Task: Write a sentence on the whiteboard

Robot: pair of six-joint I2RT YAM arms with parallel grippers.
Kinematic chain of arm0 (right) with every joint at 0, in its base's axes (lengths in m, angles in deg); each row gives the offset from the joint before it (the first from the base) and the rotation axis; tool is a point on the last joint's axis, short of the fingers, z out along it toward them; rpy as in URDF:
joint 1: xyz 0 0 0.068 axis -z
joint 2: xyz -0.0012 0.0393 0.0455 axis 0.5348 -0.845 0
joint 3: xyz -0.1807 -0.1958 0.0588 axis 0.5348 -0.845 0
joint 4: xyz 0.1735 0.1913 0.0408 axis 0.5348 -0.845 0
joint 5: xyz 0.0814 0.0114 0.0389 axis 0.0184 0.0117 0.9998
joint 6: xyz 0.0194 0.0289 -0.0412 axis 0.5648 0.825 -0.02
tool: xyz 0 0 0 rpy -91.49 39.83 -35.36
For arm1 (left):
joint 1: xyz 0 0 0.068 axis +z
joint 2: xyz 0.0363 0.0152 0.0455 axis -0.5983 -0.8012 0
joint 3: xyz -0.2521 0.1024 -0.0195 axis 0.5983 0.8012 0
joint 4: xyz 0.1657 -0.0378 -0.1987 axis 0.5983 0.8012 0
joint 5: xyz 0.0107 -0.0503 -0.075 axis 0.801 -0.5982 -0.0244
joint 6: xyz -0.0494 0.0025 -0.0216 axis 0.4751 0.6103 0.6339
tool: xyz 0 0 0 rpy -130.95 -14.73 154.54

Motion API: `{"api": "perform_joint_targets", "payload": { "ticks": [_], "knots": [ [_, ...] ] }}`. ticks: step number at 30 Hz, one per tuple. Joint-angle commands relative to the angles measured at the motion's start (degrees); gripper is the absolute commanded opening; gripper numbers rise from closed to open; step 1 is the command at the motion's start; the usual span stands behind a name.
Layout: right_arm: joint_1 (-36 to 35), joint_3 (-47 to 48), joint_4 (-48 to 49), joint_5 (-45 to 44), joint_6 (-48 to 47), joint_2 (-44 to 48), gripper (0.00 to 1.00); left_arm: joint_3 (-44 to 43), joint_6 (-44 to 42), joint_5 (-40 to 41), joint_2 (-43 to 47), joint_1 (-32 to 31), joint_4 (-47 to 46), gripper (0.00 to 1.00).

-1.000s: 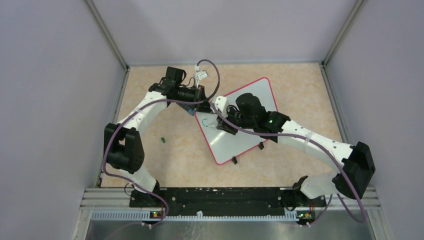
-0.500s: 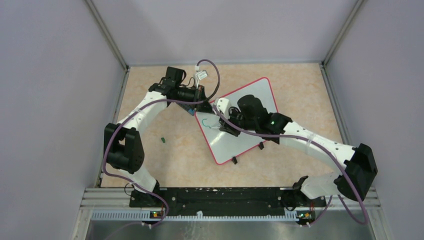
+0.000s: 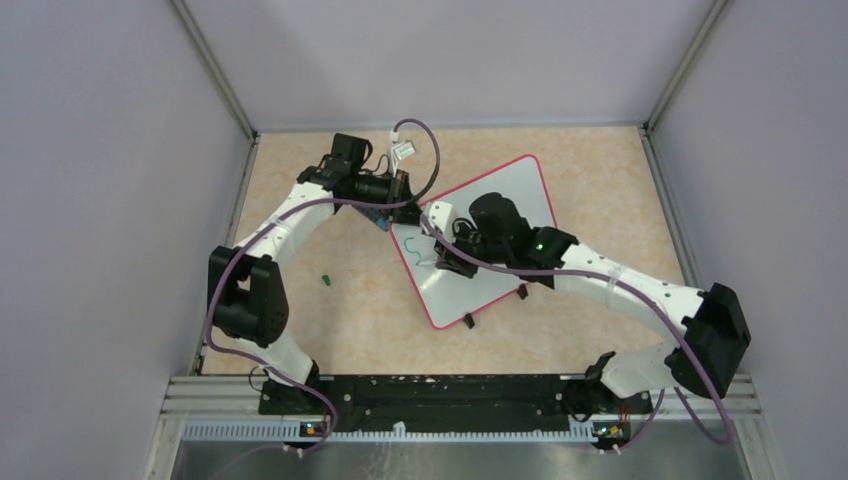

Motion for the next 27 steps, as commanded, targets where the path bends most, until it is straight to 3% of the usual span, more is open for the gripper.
{"api": "perform_joint_targets", "payload": {
  "ticks": [1, 27],
  "knots": [
    [-1.06, 3.17, 1.20, -0.40, 0.22, -2.31, 0.00, 0.29, -0.89, -3.28, -0.03, -0.90, -1.51, 0.00],
    [3.13, 4.28, 0.89, 1.35, 2.43, 3.13, 0.00, 0.68, -0.82, -3.25, 0.42, -0.98, -1.69, 0.00]
  ]
}}
